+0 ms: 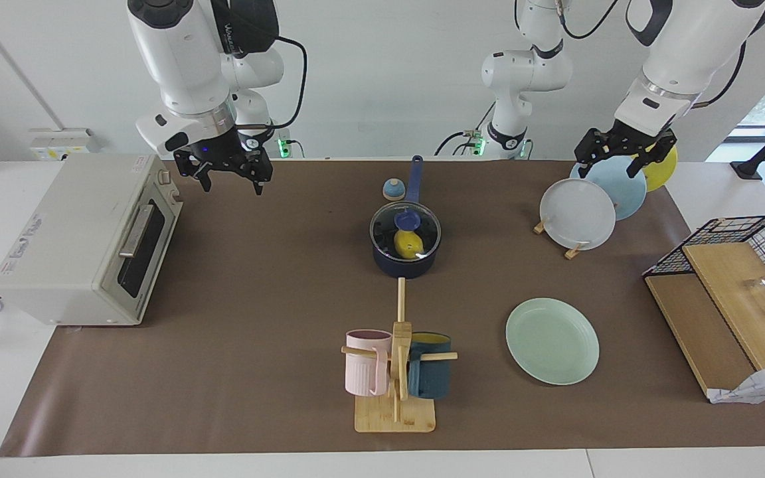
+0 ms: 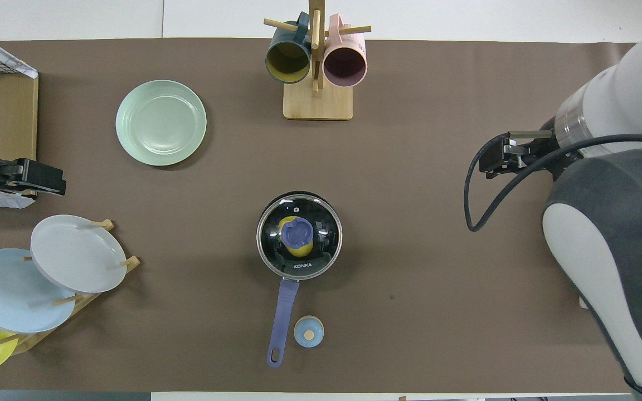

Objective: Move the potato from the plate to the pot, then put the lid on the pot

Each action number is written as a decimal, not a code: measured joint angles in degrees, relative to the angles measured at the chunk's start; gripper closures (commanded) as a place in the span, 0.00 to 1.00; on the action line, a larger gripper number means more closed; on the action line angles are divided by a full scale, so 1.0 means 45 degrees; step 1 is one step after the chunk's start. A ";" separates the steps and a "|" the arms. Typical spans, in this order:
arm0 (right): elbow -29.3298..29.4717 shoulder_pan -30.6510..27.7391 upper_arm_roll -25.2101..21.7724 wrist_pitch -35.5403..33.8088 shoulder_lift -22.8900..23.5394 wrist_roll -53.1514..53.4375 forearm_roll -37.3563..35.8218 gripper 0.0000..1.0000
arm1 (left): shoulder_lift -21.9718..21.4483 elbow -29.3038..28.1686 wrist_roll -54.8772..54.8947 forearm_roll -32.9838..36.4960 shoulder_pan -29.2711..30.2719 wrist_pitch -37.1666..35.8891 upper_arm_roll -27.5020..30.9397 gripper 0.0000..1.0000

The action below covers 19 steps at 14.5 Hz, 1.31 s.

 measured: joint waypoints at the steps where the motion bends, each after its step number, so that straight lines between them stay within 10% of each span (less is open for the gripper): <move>1: -0.0003 -0.0150 -0.0003 -0.0115 -0.0042 -0.0253 0.0000 0.00 | 0.0000 0.0000 0.0000 0.0000 0.0000 0.0000 0.0000 0.00; 19: -0.0941 -0.0518 -0.0787 -0.0398 -0.1236 -0.1824 0.0042 0.00 | 0.0000 0.0000 0.0000 0.0000 0.0000 0.0000 0.0000 0.00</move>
